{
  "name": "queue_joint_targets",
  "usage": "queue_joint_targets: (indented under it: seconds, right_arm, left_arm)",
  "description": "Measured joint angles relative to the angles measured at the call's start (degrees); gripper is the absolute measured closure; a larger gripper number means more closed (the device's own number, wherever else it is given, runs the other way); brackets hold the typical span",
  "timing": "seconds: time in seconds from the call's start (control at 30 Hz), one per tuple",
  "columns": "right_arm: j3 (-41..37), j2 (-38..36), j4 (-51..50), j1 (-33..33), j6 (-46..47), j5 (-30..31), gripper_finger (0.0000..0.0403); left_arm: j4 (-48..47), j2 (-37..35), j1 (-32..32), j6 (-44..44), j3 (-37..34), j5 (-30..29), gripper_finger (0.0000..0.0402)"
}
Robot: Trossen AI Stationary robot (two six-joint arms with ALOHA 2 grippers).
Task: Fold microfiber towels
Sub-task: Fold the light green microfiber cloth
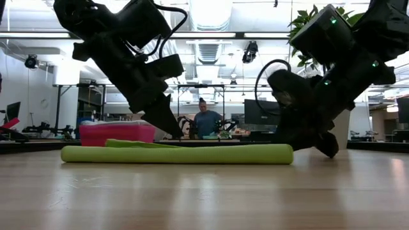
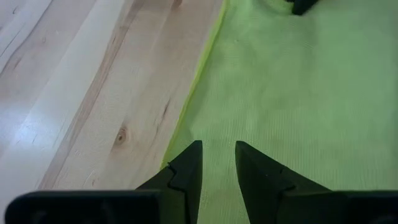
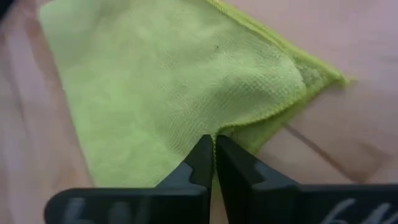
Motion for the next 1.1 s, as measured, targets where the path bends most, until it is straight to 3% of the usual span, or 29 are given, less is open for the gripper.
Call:
queue_joint_targets:
  seconds: [0.17, 0.53, 0.83, 1.1]
  right_arm:
    - [-0.11, -4.58, -6.67, -0.36, 1.12, 0.41, 0.0381]
    - [0.02, -13.26, -19.55, -0.25, 3.05, -0.22, 0.0301]
    - [0.26, -7.54, -17.16, -0.25, 6.86, -1.60, 0.0221]
    - [0.26, 0.09, 1.11, -0.51, 3.92, -4.77, 0.0174]
  left_arm:
    - [0.07, -0.02, 0.00, -0.05, -0.04, 0.00, 0.0320]
    - [1.38, 2.12, -0.26, -1.61, -0.13, 0.39, 0.0320]
    - [2.14, 4.60, -0.37, -1.66, 0.03, 0.59, 0.0320]
    - [3.68, 6.83, -0.38, -2.19, 0.05, 0.66, 0.0320]
